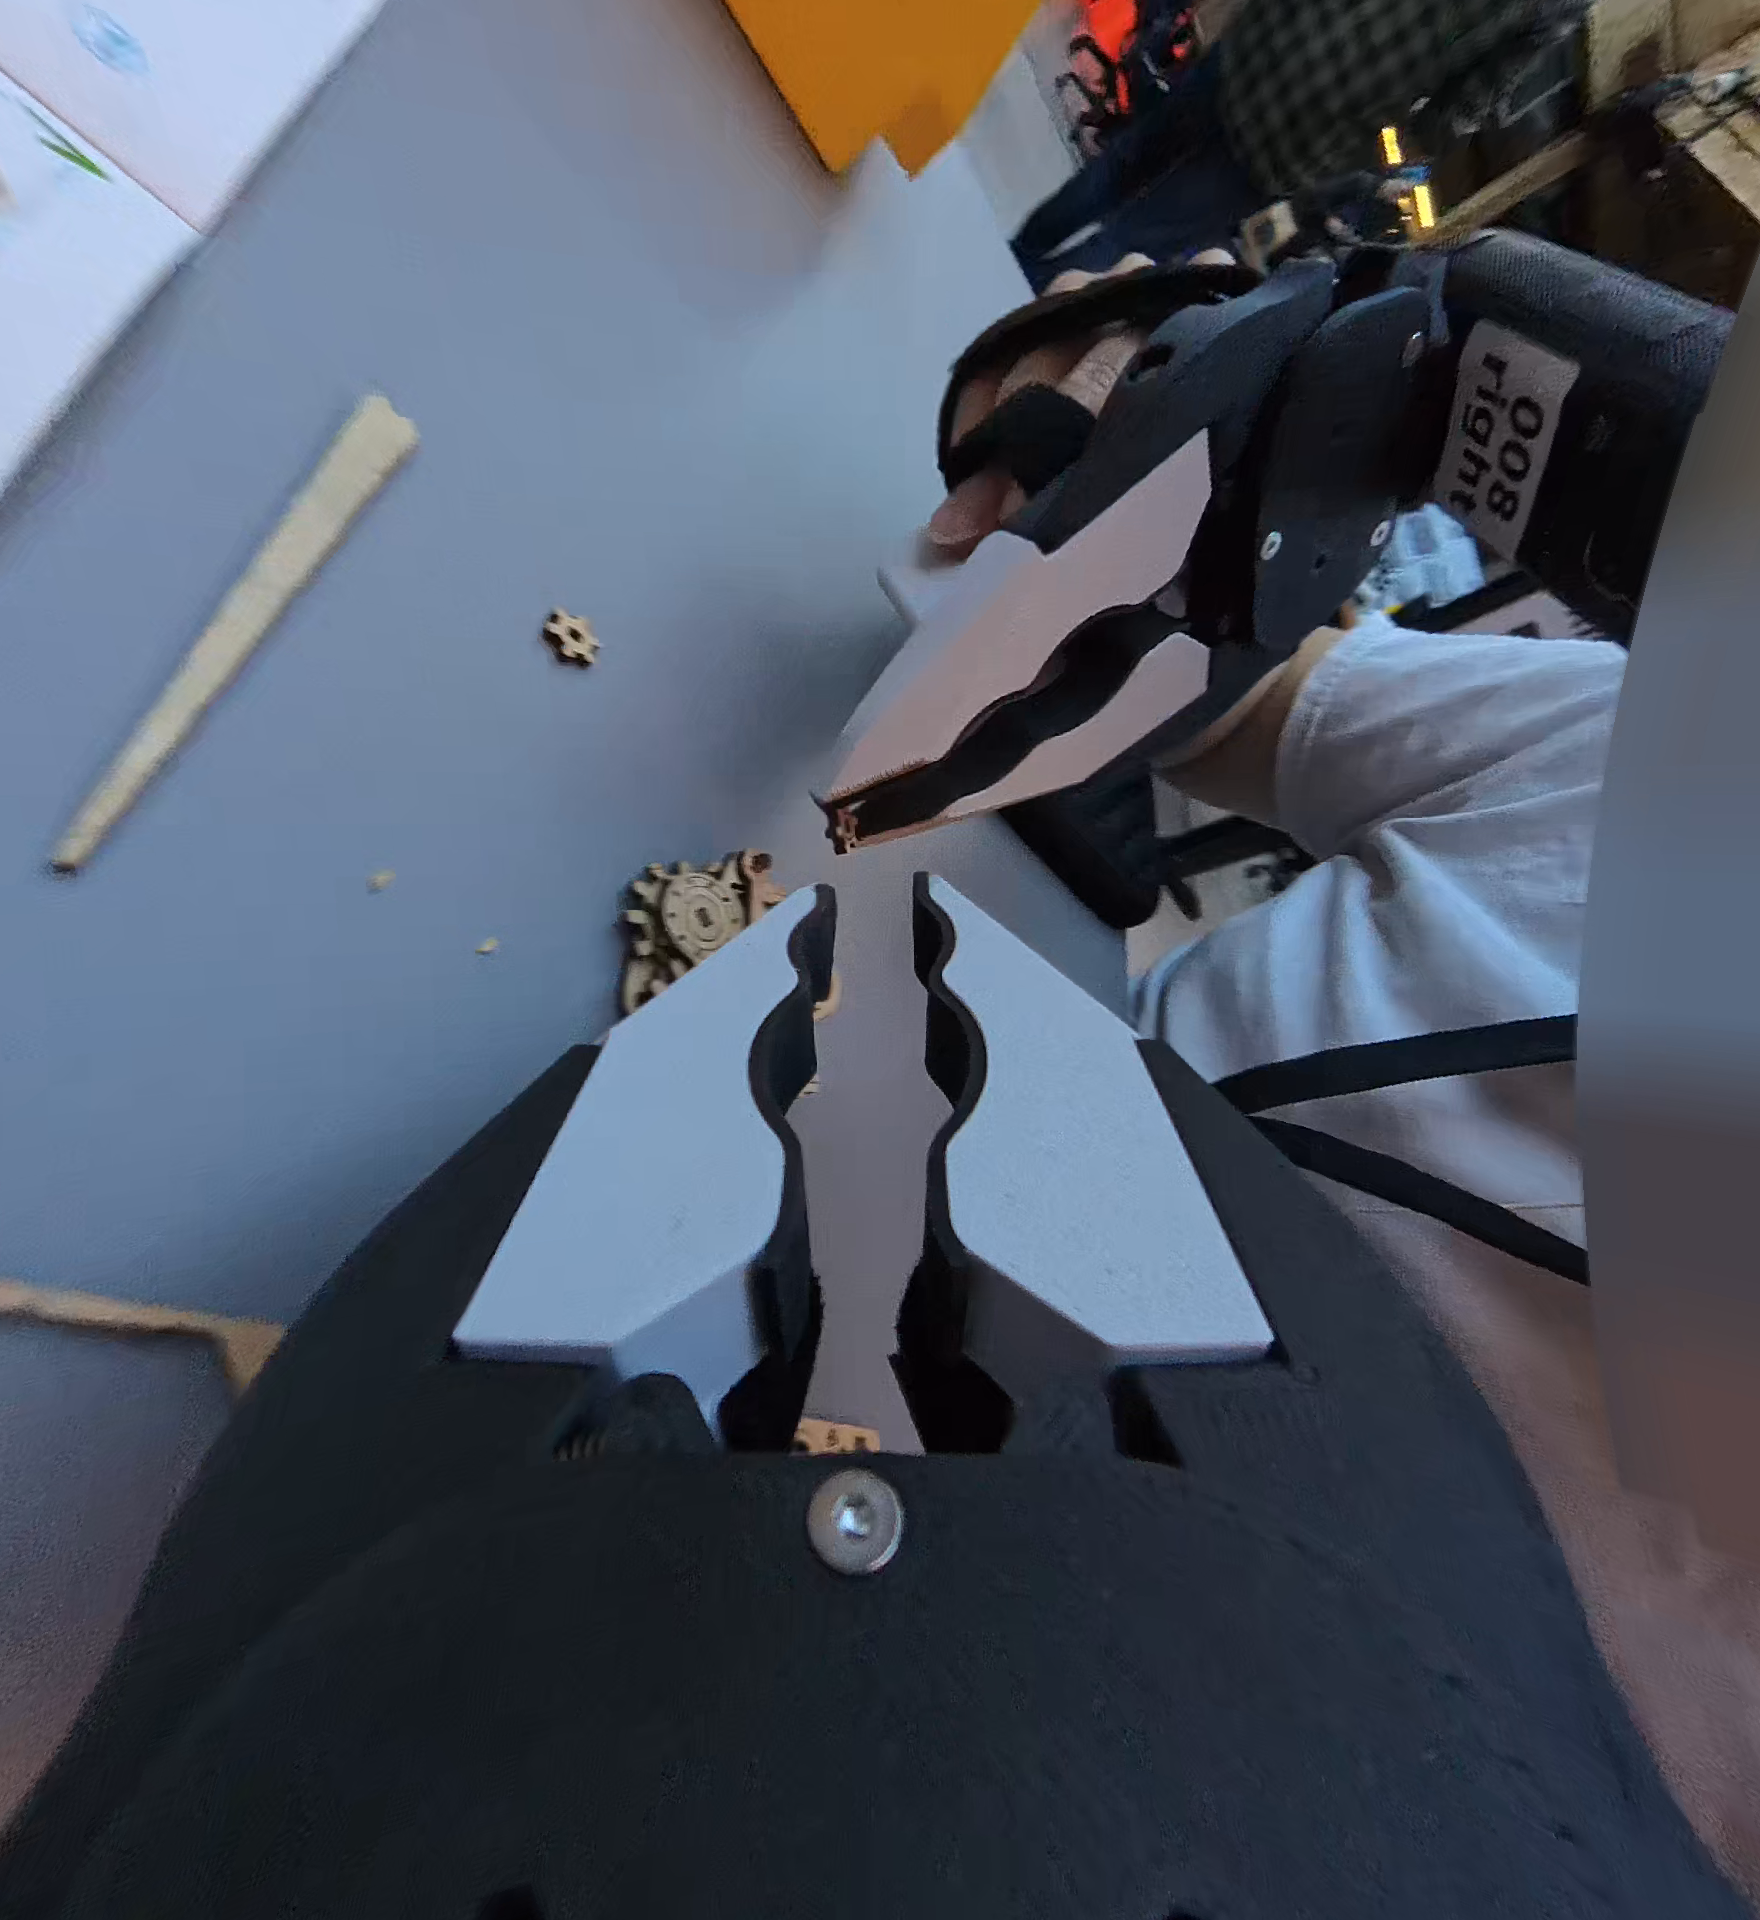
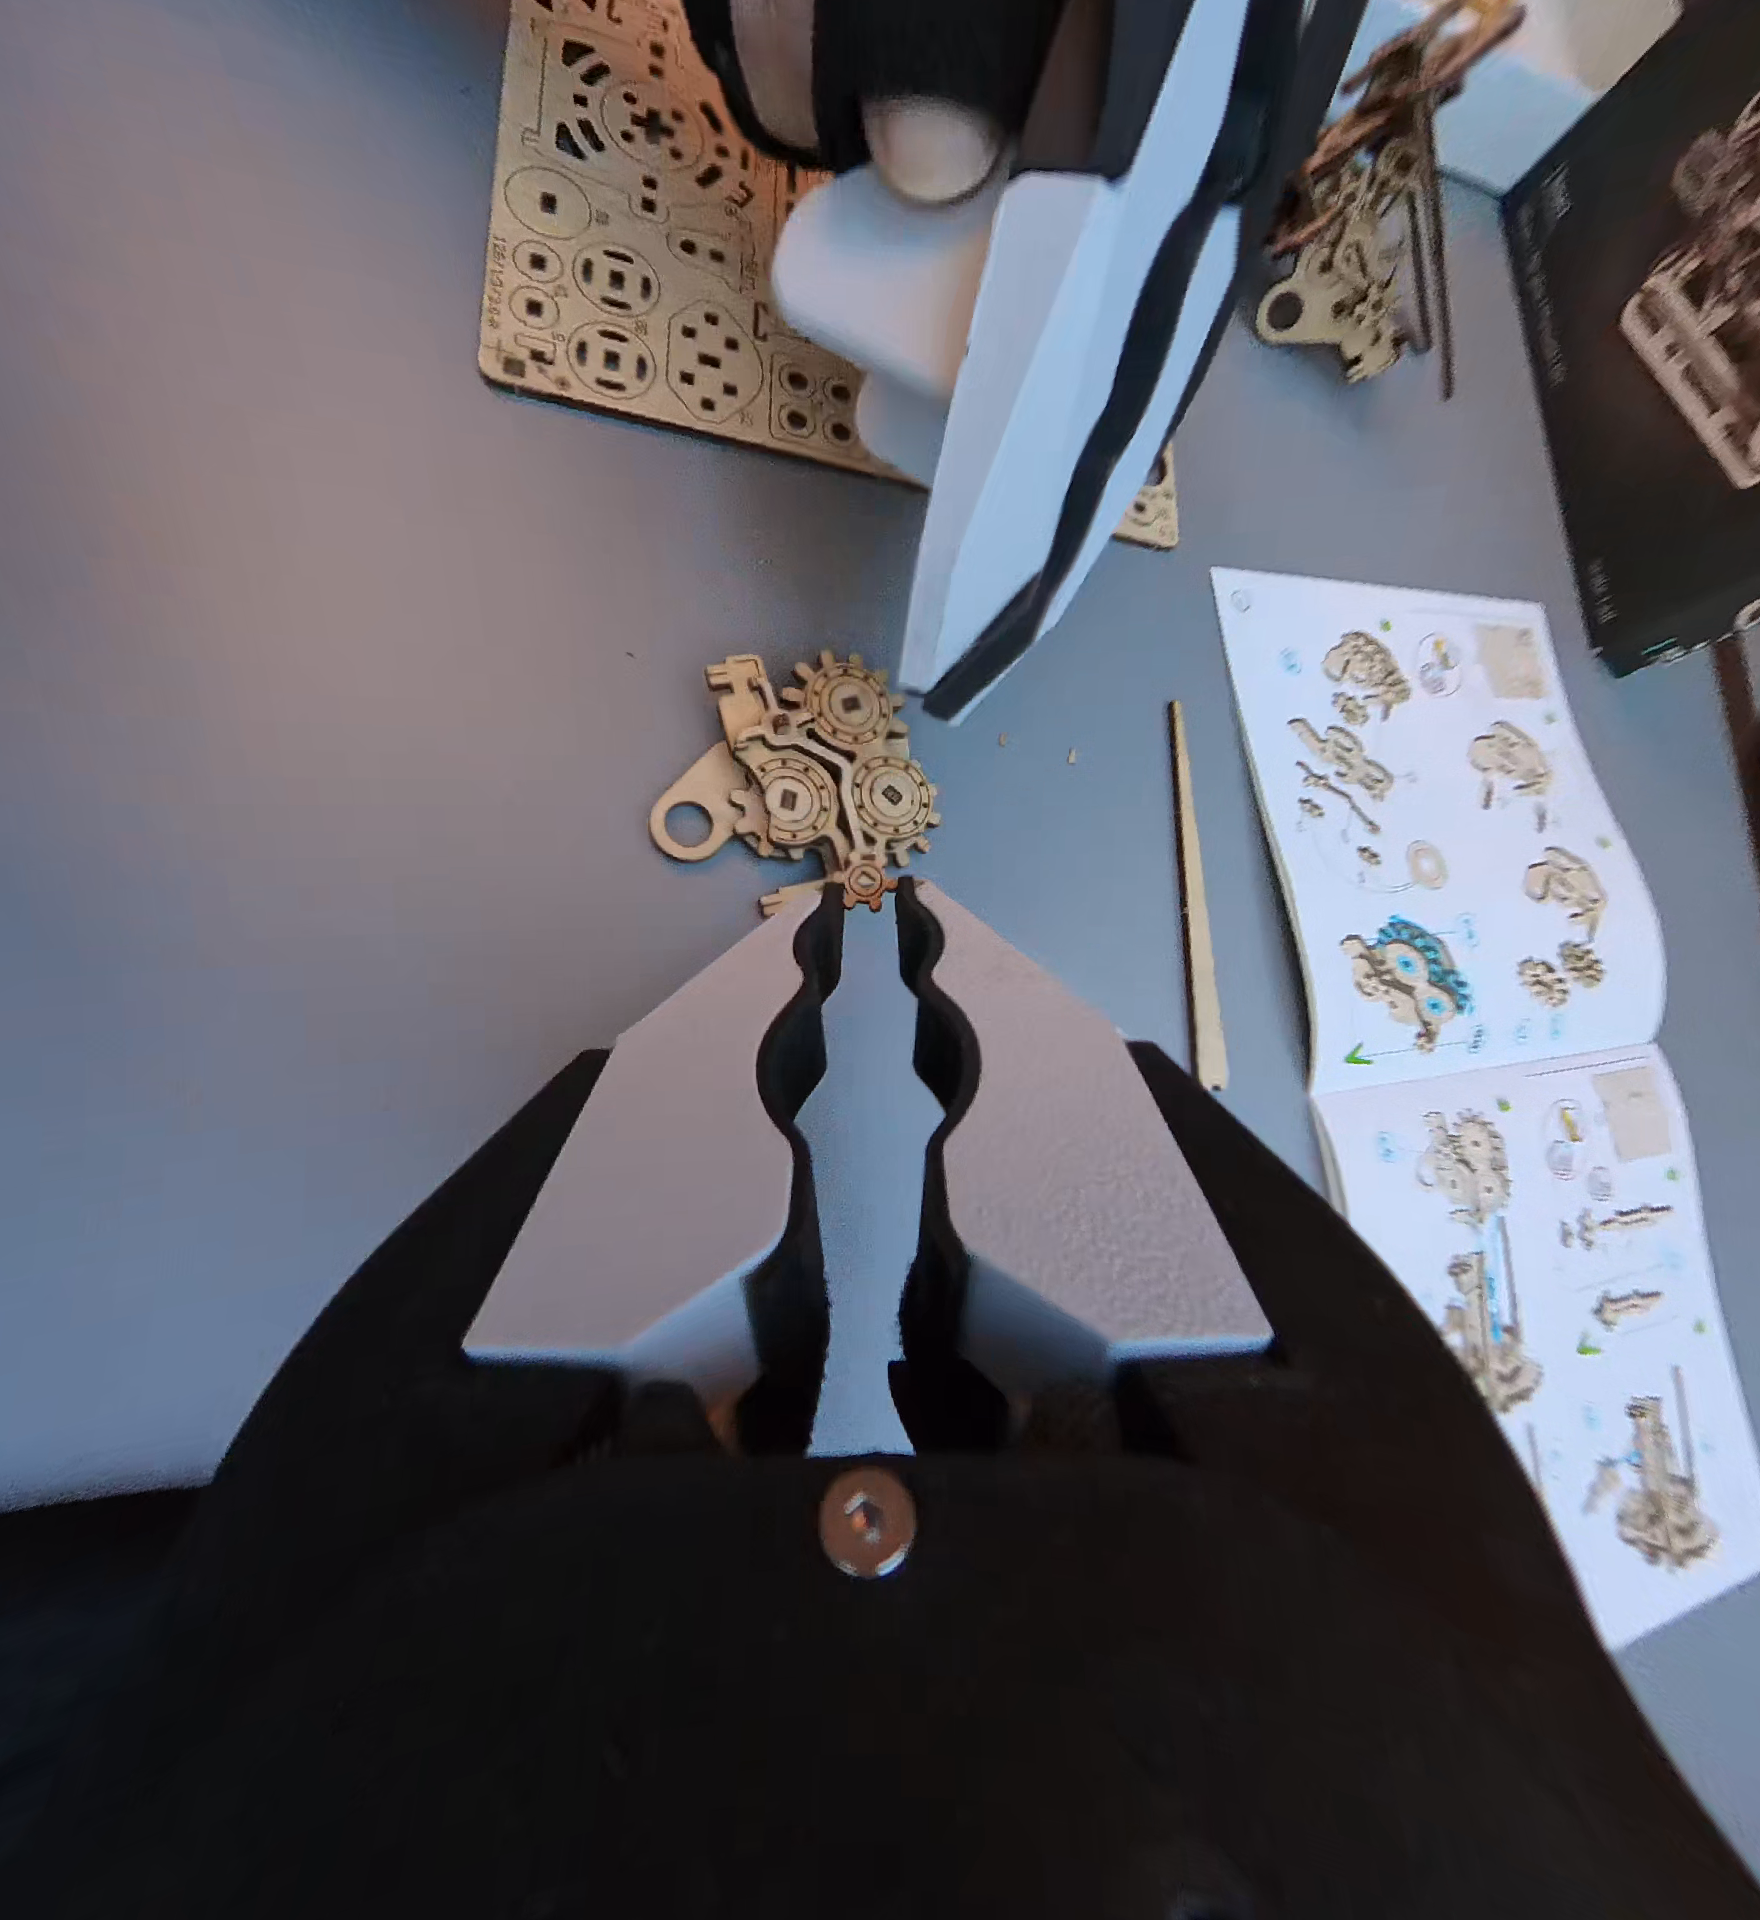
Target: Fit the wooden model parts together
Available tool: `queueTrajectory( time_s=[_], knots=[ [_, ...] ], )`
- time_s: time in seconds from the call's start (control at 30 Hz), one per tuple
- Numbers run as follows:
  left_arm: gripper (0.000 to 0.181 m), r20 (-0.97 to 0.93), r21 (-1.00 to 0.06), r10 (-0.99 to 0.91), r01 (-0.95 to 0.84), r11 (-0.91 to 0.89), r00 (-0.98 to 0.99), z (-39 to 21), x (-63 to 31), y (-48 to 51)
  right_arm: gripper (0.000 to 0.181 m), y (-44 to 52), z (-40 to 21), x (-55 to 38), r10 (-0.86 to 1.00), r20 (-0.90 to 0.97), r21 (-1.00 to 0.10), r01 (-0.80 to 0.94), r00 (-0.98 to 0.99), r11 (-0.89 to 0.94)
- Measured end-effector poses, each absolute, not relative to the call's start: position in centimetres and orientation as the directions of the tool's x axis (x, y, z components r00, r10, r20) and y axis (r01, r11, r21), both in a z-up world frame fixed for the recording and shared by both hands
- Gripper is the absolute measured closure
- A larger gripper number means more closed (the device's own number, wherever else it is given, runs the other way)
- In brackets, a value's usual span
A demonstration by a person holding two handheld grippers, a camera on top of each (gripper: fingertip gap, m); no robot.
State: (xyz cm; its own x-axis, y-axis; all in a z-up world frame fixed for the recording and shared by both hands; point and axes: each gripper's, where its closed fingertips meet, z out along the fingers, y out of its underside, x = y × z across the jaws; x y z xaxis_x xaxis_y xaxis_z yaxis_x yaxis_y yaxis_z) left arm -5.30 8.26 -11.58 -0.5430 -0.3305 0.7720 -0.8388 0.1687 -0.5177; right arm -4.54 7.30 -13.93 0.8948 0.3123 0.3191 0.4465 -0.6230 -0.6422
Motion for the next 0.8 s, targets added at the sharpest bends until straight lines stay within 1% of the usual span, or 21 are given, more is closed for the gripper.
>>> queueTrajectory(
  time_s=[0.1, 0.17, 0.27, 0.37, 0.43, 0.63, 0.73, 0.8],
  knots=[
    [0.164, 0.641, -0.603, -0.460, -0.774, 0.194, -0.614, -12.5, -3.7, 10.2, 0.172, 7.9, -14.7, -4.0, 0.305, 0.213, -0.644, 0.368, 0.928, -0.671],
    [0.165, 0.600, -0.641, -0.460, -0.737, 0.213, -0.655, -12.6, -3.5, 10.0, 0.173, 8.2, -14.5, -4.2, 0.301, 0.159, -0.648, 0.330, 0.940, -0.686],
    [0.167, 0.547, -0.683, -0.444, -0.685, 0.254, -0.710, -12.7, -3.7, 9.1, 0.172, 8.1, -14.5, -4.8, 0.336, 0.143, -0.637, 0.346, 0.931, -0.689],
    [0.171, 0.415, -0.699, -0.492, -0.614, 0.366, -0.765, -14.2, -3.7, 9.3, 0.172, 8.0, -14.9, -4.4, 0.341, 0.173, -0.603, 0.373, 0.924, -0.705],
    [0.171, 0.377, -0.696, -0.482, -0.585, 0.416, -0.791, -14.9, -4.1, 9.1, 0.172, 8.1, -14.9, -4.4, 0.349, 0.174, -0.598, 0.380, 0.921, -0.706],
    [0.164, 0.401, -0.705, -0.449, -0.582, 0.405, -0.799, -14.8, -4.4, 8.4, 0.172, 8.0, -14.8, -4.1, 0.367, 0.187, -0.577, 0.405, 0.911, -0.709],
    [0.161, 0.360, -0.720, -0.449, -0.550, 0.424, -0.818, -14.7, -4.3, 8.4, 0.172, 8.1, -14.7, -4.1, 0.340, 0.175, -0.587, 0.375, 0.924, -0.718],
    [0.163, 0.327, -0.734, -0.443, -0.520, 0.437, -0.835, -14.5, -4.4, 8.2, 0.172, 8.0, -14.5, -4.2, 0.310, 0.164, -0.595, 0.344, 0.937, -0.726]
  ],
)
